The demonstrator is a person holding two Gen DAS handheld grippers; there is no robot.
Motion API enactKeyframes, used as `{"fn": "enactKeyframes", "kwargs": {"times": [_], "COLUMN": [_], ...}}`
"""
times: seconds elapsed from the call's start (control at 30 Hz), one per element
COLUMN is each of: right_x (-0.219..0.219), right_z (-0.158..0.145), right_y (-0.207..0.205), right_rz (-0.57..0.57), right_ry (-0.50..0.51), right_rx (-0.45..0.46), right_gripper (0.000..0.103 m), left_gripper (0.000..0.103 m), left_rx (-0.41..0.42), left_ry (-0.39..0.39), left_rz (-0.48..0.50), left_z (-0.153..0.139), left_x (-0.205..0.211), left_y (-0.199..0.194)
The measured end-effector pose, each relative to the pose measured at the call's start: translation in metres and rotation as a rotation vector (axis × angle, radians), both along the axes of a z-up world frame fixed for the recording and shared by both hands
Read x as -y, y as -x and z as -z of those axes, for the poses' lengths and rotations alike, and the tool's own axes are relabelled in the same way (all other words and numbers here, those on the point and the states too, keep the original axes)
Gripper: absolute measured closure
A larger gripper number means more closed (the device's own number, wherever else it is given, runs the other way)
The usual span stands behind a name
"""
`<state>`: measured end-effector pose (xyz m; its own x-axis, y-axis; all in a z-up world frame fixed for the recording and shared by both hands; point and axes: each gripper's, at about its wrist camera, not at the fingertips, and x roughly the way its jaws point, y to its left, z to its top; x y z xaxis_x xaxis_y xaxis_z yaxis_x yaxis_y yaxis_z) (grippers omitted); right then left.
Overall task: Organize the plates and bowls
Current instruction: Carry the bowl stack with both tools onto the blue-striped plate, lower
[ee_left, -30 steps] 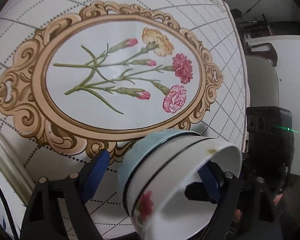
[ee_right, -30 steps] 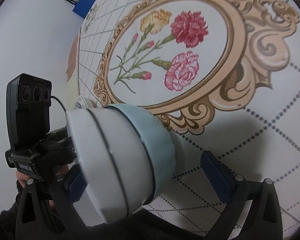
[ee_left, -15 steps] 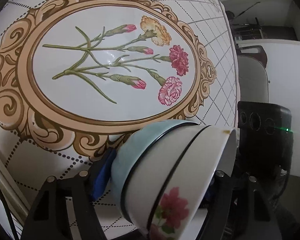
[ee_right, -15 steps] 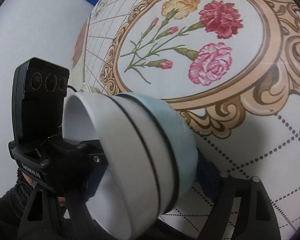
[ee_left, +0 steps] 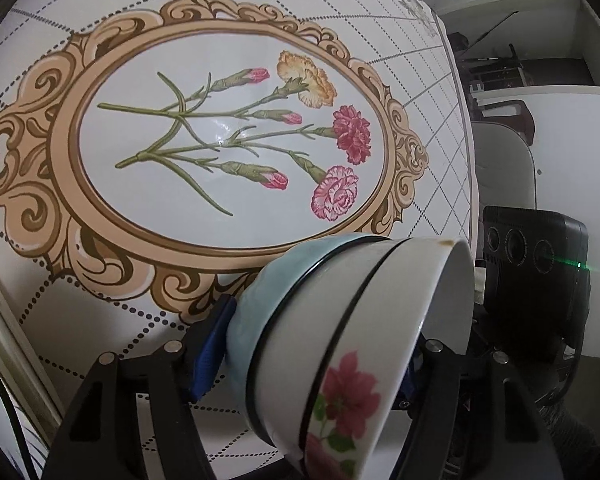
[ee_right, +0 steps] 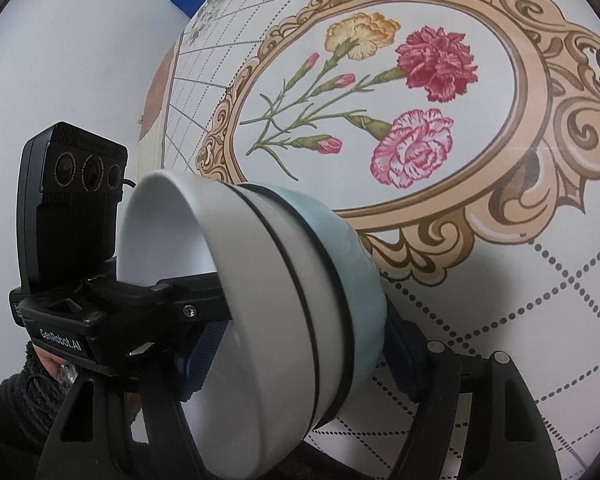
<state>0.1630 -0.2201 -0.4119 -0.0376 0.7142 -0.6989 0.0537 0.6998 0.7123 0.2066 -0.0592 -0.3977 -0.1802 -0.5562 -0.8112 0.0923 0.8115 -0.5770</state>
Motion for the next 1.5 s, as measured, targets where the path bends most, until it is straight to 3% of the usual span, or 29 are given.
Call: {"fn": "enactKeyframes", "kwargs": {"times": [0.53,0.9,1.27,1.5], "right_x": [-0.024,-0.106,-0.205,-0.241], "right_z": [-0.053,-0.091,-0.090,-0.074], "right_y": [-0.031,-0.049,-0.029,-0.017], "right_rz": [-0.102,-0.271,-0.274,-0.238], "right_ry": [-0.001,-0.039,-0.070,-0.067], "right_rx": [0.081,0.129,0.108,0.083], "right_gripper": [0.028,0.028,0.028,0.028], "left_gripper": [0.037,0.037,0.037,0.037], "left_rx": [0.094,0.148,0.142,0.122], "left_ry": [-0.007,-0.051,-0.088,-0.086], "left_rz": [-0.100,-0.243,-0.231,-0.200], "left_z": [-0.058,-0.094,-0.093,-0.075], "left_x": [-0.030,-0.107,-0.205,-0.236], "left_y": [-0.011,-0.005,0.003,0.007]}}
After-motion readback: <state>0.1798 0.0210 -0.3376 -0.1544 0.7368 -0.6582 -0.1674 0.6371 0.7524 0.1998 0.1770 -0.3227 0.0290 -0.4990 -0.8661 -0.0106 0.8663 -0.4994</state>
